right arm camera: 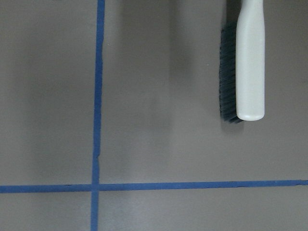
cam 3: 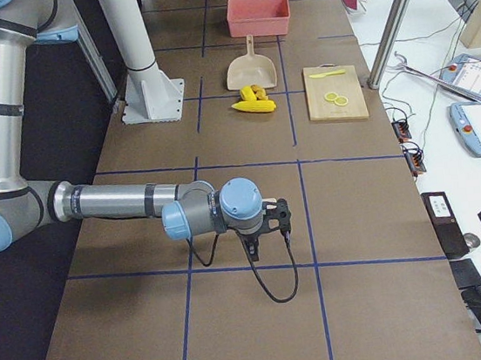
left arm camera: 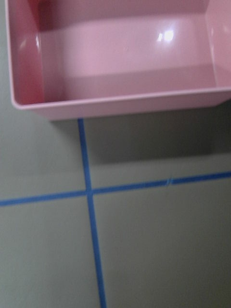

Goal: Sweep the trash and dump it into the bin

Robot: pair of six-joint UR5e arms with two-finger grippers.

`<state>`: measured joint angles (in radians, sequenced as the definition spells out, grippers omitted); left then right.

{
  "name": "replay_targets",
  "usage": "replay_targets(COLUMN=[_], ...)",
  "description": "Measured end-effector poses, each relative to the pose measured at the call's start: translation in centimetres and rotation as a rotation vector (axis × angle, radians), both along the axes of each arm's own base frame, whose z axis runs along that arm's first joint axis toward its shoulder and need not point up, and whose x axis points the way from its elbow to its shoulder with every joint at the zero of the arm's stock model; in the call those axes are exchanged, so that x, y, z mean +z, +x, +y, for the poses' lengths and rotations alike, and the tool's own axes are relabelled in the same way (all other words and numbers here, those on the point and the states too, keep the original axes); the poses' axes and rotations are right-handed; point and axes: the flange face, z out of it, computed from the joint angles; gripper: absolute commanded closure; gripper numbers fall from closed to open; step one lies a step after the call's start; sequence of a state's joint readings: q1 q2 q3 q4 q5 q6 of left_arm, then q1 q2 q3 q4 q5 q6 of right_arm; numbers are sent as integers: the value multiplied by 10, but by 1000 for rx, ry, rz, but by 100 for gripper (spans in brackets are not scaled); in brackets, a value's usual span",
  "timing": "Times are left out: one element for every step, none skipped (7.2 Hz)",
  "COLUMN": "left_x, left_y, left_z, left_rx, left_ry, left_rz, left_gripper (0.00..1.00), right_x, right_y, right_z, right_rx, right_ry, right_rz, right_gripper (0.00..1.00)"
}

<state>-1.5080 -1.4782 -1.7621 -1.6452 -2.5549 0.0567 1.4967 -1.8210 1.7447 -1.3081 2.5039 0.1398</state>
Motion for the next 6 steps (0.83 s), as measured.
replay_targets(left_x=[-14, -39, -67, -97, -128, -161], left_y=[30, 71, 111, 150, 188, 229], left_z=[-6, -16, -22, -26, -29, -32], left_rx=[63, 145, 223, 294, 348, 386], left_ry=[68, 141, 222, 310, 373, 397], left_rz=[16, 32, 53, 80, 109, 137], left_gripper=[0, 0, 0, 0, 1, 4], right_x=[-7, -22, -44, -65, -79, -81], right_y=[-20, -44, -72, -101, -123, -137], right_z=[-1, -2, 2, 12, 23, 40], right_rx=[-20, -20, -14, -6, 7, 9], right_ry=[-6, -37, -62, -74, -78, -62], right_rz=[-6, -12, 1, 27, 42, 52], right_gripper=[1, 2, 6, 5, 5, 5])
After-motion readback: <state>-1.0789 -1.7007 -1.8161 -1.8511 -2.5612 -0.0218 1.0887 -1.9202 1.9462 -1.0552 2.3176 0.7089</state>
